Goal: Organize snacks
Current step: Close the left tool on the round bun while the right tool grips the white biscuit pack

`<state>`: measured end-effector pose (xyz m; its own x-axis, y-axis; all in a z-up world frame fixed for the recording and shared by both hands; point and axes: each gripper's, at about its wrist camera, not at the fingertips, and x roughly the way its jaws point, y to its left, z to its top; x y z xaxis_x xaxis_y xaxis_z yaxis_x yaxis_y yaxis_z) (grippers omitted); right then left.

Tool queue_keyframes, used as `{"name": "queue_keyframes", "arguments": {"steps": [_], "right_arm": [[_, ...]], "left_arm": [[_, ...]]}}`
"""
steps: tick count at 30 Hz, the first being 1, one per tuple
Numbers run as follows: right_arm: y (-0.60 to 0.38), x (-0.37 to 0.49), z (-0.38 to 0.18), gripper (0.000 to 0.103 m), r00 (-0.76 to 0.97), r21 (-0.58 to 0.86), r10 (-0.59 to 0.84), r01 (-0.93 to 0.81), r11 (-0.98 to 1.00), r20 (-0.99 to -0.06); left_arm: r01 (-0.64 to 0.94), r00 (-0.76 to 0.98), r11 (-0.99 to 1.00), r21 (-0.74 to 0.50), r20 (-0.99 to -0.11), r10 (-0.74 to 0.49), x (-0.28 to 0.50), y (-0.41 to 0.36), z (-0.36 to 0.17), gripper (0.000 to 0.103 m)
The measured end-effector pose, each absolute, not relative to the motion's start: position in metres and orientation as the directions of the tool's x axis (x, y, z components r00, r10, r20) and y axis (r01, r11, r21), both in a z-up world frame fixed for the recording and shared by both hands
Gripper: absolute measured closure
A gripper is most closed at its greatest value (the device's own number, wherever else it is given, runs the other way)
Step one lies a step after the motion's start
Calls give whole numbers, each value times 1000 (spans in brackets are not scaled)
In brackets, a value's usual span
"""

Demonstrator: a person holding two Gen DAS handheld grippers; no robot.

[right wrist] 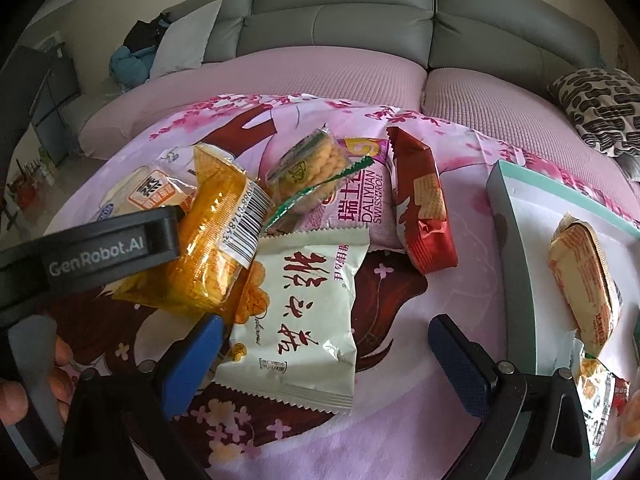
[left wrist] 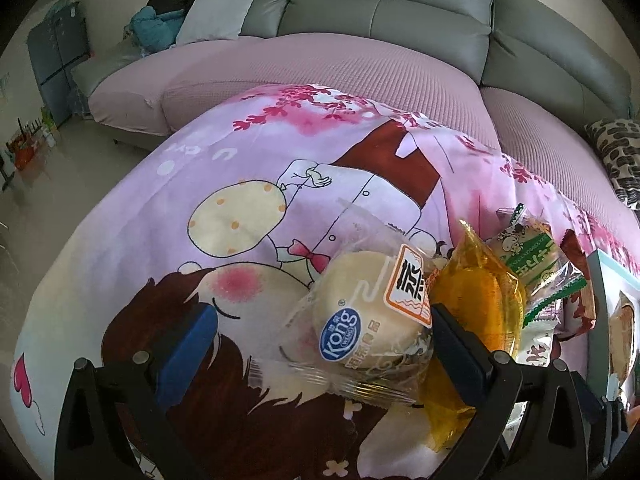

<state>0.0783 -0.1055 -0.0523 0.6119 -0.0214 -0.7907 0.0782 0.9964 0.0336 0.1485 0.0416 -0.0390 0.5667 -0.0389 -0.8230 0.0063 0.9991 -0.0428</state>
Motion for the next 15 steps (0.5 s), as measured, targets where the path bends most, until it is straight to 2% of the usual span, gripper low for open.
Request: {"name": "queue_keyframes", "arguments": {"steps": [3, 5, 8, 10, 11, 12, 14, 15], "right_arm": [[-108, 78, -51, 2, 618, 47, -16, 86, 995, -786], [-110, 77, -50, 6, 625, 49, -16, 87, 995, -780], [-111, 76, -48, 12, 632, 44, -21, 88, 995, -775], [-112, 76, -47, 16, 633, 39, -27, 90, 995, -773], [-113, 75, -46, 21, 635, 34, -33, 92, 995, -772], [-114, 75, -45, 30, 637, 32, -34, 92, 995, -770], [-116, 75, -46, 44, 633, 54, -16, 91, 994, -774], [-117, 75, -46, 44, 632, 59, -13, 93, 994, -775]], "left_arm": [[-2, 557, 999, -37, -830, -30, 147, 44, -36, 1], [-17, 556, 998, -53, -830, -34, 146, 46, -34, 6], [-21, 568, 997, -71, -822, -46, 143, 48, -28, 20], [-19, 573, 997, -81, -818, -55, 140, 49, -24, 34], [-20, 578, 996, -89, -814, -61, 139, 50, -22, 38], [-23, 583, 995, -94, -810, -63, 138, 50, -20, 45], [-23, 586, 996, -86, -809, -56, 137, 50, -18, 48], [-19, 583, 997, -81, -810, -55, 137, 49, -18, 50]]}}
